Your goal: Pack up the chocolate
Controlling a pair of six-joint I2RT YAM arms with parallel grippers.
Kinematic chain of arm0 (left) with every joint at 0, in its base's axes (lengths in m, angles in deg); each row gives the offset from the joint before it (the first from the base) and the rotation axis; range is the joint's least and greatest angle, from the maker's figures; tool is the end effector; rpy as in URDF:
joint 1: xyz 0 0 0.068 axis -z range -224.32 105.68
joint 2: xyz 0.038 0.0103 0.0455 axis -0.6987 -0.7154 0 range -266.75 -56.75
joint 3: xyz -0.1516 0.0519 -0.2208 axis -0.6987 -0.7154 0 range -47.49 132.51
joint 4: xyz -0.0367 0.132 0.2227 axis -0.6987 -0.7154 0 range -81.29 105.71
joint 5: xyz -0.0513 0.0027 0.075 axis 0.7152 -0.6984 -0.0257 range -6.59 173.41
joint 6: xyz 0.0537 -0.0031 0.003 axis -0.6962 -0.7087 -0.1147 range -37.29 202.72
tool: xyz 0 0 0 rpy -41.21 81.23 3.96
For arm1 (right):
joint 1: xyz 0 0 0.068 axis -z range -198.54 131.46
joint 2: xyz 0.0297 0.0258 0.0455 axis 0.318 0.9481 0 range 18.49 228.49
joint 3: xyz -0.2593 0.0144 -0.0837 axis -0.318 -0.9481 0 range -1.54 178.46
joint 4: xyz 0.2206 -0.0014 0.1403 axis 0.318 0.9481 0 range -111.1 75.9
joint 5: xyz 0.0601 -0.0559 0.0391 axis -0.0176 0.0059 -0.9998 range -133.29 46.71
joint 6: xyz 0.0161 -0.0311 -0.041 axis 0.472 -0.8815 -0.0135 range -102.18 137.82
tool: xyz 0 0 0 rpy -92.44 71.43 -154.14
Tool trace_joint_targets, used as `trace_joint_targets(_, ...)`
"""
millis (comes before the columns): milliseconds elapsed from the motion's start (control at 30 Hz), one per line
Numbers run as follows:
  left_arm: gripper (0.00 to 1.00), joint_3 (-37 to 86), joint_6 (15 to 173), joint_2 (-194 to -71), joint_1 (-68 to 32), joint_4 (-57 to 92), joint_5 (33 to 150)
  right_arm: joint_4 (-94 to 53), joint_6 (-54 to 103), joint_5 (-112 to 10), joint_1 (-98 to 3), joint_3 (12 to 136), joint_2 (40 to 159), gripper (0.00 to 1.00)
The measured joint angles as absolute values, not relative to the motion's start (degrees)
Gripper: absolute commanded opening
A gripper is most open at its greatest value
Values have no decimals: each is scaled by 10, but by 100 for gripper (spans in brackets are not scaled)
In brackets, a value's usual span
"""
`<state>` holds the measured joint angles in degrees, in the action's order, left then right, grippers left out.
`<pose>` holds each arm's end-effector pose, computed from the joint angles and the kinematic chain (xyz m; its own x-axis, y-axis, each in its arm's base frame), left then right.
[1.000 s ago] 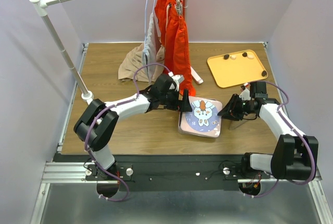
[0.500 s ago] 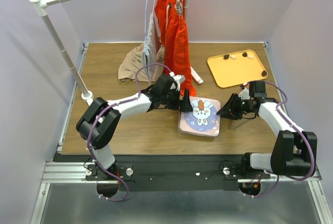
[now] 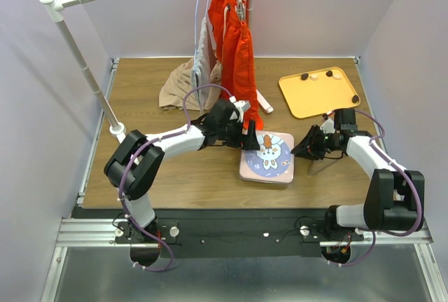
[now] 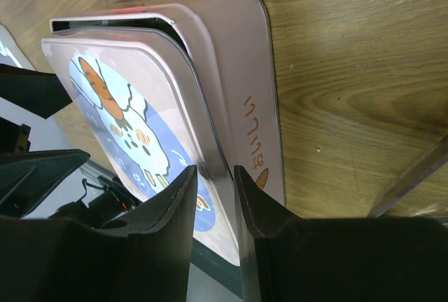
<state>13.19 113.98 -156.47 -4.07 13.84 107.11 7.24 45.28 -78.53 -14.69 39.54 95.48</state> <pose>0.2756 -0.2520 0.1963 -0.8546 0.1009 -0.5093 0.4445 0.6492 -0.6172 0.2398 0.0045 0.1829 -0.8875 0.4371 -0.1460 0.2409 0.7101 0.6616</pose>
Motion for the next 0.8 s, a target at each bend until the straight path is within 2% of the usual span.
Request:
trace_joint_targets(100,96,136,1137,-1567,-41,134,1071,68,454,-785,-147,395,958,39)
trace_joint_targets(133,96,138,1136,-1568,-41,132,1071,68,455,-785,-147,395,958,50)
trace_joint_targets(200,96,140,1135,-1568,-41,130,1070,68,456,-785,-147,396,958,62)
trace_joint_targets(233,96,140,1133,-1568,-41,129,1070,68,457,-785,-147,396,958,75)
trace_joint_targets(367,97,145,1127,-1568,-40,119,1063,67,452,-785,-147,402,954,94)
trace_joint_targets(433,97,151,1124,-1568,-41,113,1058,72,452,-778,-147,403,934,97)
trace_joint_targets(567,97,160,1119,-1568,-41,103,1048,100,452,-751,-147,406,871,96)
trace_joint_targets(733,98,161,1114,-1568,-41,98,1043,158,446,-740,-152,407,786,86)
trace_joint_targets(800,98,162,1112,-1568,-40,96,1040,187,442,-748,-167,407,748,86)
